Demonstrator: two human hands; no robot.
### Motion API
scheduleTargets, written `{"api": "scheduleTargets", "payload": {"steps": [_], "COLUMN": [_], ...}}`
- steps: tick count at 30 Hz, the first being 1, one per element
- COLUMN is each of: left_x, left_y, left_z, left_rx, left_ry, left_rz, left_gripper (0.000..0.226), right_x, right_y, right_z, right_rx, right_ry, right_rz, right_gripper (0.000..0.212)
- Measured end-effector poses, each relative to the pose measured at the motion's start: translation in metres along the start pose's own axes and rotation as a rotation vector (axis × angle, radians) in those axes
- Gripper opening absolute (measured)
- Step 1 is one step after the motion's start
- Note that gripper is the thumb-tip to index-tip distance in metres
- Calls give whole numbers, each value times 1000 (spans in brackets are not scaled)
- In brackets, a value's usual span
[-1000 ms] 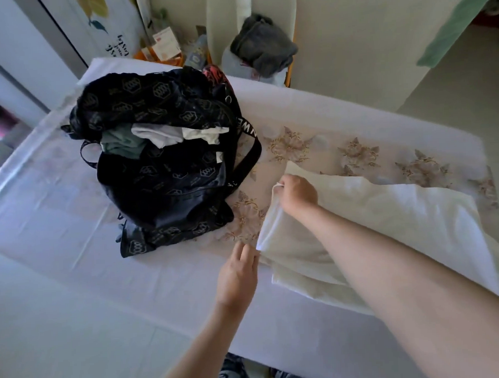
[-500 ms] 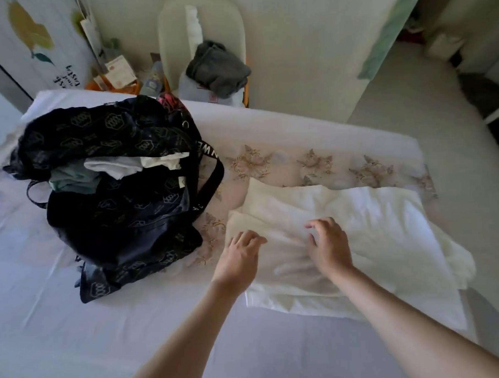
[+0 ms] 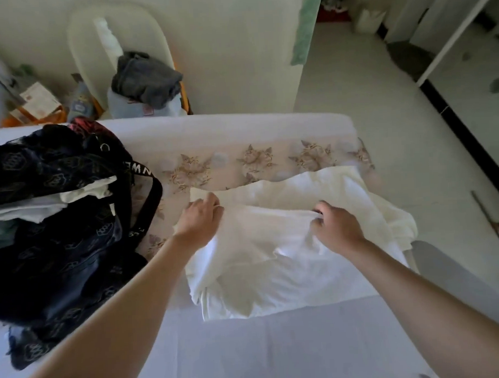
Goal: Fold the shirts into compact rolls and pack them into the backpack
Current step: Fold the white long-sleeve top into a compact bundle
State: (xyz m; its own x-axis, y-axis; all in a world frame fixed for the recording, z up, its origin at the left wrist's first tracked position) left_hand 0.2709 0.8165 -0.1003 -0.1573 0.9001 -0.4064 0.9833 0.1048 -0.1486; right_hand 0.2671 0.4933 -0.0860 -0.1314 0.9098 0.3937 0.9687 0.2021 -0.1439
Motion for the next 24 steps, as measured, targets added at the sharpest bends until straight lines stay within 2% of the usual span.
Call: {"api": "scheduleTargets", "payload": {"steps": [2,4,6,9,11,13,18,21,23,24], "left_x": [-5,-7,-8,1,10,18,18,12,10,13], "left_y": [2,-7,-26,-64,-88,-104,-111,-108,-109,-111], "left_z": [5,17,29,45,55,65,67,63,61,64], "left_rx": [-76,-79,-87,-152,-107,-55,-67,-32,28,73], "left_ry": [10,94,128,158,157,203,274,295,245,221], "left_rz": [33,80,101,212,281,310,309,327,326,332], "left_gripper": [23,51,57,40,46,57,46,57,58,54], "right_x": [-7,-17,-18,-16,-18,-26,-35,-37,-39,-40], "right_y": [13,21,19,-2,-24,-37,-27,-25,-33,-38], "right_z": [-7,-4,1,22,41,57,54,30,20,19], "right_rx": [-89,-100,-125,-170,-42,47,-186,-314,-293,-217], "right_ry": [-223,-481,-523,-386,-349,-348,-320,-239,-259,-263], "right_rz": [-70,-102,-143,-417,-547,-539,-534,-450,-481,-518], "right_gripper": [40,70,84,72,63,54,19,15,8,7]}}
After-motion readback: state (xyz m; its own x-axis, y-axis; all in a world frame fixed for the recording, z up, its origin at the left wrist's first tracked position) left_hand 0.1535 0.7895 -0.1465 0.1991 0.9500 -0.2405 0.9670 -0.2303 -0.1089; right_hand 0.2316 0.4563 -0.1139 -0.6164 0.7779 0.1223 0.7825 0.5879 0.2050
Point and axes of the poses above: each hand's wrist, its own y-axis towards the middle knuckle, its own z-axis out of the palm, x = y × z, the point moved 1 cm from there along y, towards the middle knuckle, and after that the axes turned 11 degrees about -z, right-handed, at the moved point
